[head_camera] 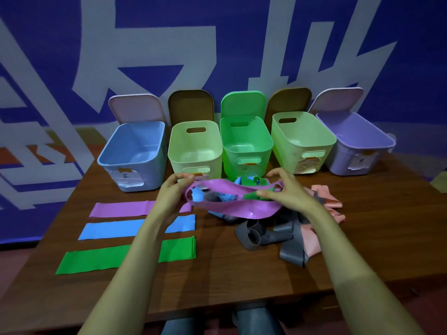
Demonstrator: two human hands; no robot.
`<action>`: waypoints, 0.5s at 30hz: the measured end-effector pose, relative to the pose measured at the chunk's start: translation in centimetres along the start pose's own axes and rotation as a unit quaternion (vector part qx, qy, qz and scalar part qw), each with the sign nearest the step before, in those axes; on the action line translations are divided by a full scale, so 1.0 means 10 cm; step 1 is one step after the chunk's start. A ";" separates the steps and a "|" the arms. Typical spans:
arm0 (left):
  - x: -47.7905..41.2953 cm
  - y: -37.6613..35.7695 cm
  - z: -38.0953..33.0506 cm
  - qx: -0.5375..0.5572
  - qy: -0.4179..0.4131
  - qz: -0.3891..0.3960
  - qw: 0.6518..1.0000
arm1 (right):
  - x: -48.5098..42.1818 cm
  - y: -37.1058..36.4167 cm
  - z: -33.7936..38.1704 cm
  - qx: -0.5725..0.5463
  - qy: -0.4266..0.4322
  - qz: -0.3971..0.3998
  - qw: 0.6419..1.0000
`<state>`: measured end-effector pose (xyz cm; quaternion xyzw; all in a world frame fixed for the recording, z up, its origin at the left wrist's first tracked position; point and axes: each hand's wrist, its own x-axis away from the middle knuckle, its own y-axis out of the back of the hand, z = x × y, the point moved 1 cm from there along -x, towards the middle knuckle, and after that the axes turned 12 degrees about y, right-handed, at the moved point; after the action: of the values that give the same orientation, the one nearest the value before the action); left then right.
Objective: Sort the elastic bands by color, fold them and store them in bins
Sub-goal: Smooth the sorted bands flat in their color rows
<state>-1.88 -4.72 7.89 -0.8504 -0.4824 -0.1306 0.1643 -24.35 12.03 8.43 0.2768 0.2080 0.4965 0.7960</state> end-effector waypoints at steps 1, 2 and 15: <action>-0.01 0.01 -0.01 0.024 0.001 -0.001 1.000 | 0.01 -0.01 -0.02 0.024 0.005 0.021 0.999; 0.00 0.02 -0.03 0.027 -0.003 0.008 1.000 | 0.01 -0.02 -0.04 0.043 0.010 0.023 0.999; -0.10 0.12 0.08 -0.420 -0.187 -0.212 0.862 | -0.09 0.08 -0.20 -0.011 0.012 -0.103 0.995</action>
<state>-1.31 -5.72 6.65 -0.7243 -0.5724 -0.1912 -0.3334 -26.47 11.93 7.48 0.2395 0.2396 0.4170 0.8434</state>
